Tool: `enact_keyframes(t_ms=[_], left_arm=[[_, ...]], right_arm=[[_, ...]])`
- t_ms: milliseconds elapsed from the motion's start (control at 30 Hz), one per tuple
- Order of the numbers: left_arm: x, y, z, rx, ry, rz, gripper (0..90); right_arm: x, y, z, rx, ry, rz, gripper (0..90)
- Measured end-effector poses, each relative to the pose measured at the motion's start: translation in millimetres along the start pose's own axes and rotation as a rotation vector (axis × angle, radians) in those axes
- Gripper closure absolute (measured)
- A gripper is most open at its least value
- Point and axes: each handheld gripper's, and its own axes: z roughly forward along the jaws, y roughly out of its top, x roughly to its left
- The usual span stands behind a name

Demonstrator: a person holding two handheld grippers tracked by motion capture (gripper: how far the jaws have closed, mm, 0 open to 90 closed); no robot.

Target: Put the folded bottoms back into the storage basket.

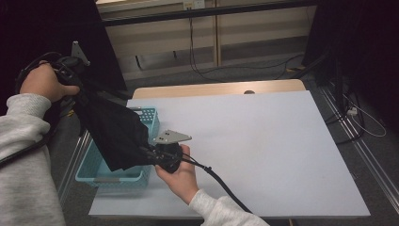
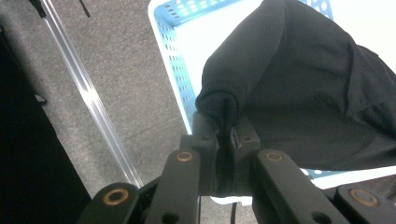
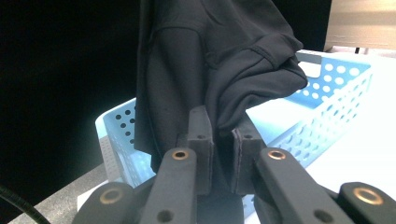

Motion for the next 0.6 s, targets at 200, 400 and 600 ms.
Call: enact_keyframes(t_ms=[200,400,600], left_arm=[[9.1,3.5,1.9,-0.063,0.035,-0.008,83.5],[3.4,1.4,22.4,-0.244,0.114,0.038,44.8],[-5.6,-3.2,48.5,-0.246,0.042,0.052,35.4]], right_arm=[[9.3,1.2,12.0,-0.012,0.032,0.011,79.0],[12.3,-2.8,12.8,0.037,0.021,-0.108,47.8],[-12.4,-1.9,-15.7,0.046,-0.023,-0.124,39.7]])
